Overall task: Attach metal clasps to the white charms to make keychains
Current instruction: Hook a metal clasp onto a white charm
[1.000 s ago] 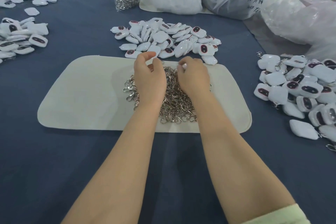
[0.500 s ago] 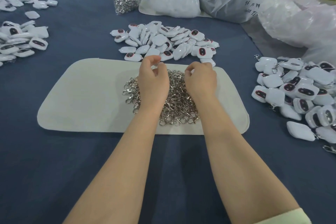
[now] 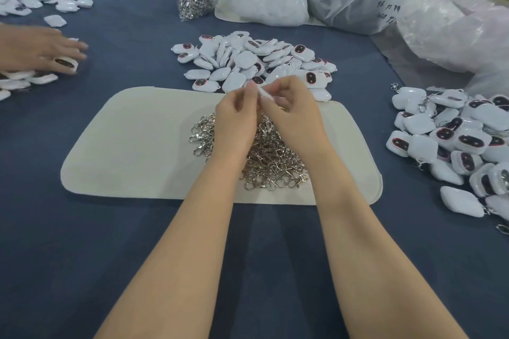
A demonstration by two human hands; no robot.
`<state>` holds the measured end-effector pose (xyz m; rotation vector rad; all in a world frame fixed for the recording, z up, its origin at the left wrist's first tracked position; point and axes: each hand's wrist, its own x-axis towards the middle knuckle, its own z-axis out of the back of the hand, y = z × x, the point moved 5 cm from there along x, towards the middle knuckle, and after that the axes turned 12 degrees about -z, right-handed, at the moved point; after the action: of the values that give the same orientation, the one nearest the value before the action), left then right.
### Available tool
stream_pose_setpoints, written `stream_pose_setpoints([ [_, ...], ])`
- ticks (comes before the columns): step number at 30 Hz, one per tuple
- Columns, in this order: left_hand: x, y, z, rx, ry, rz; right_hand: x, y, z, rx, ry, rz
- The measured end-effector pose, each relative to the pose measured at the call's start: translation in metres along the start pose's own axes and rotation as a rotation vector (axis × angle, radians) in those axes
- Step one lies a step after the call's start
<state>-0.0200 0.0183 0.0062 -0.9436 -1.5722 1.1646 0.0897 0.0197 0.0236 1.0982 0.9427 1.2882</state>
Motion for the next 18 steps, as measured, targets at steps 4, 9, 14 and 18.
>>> stream_pose_setpoints([
  [4, 0.000, -0.003, 0.007, -0.094, -0.037, 0.010, -0.001, -0.002, 0.002, 0.001, 0.046, -0.061],
  [9, 0.001, -0.001, 0.008, -0.468, -0.170, 0.233, 0.003, -0.017, 0.003, -0.723, -0.045, -0.124],
  [14, 0.001, 0.003, 0.006, -0.687, -0.146, 0.324, 0.002, -0.019, -0.003, -0.835, -0.078, -0.137],
  [18, 0.000, 0.002, 0.006, -0.743, -0.139, 0.351, 0.001, -0.018, 0.001, -0.756, -0.122, -0.119],
])
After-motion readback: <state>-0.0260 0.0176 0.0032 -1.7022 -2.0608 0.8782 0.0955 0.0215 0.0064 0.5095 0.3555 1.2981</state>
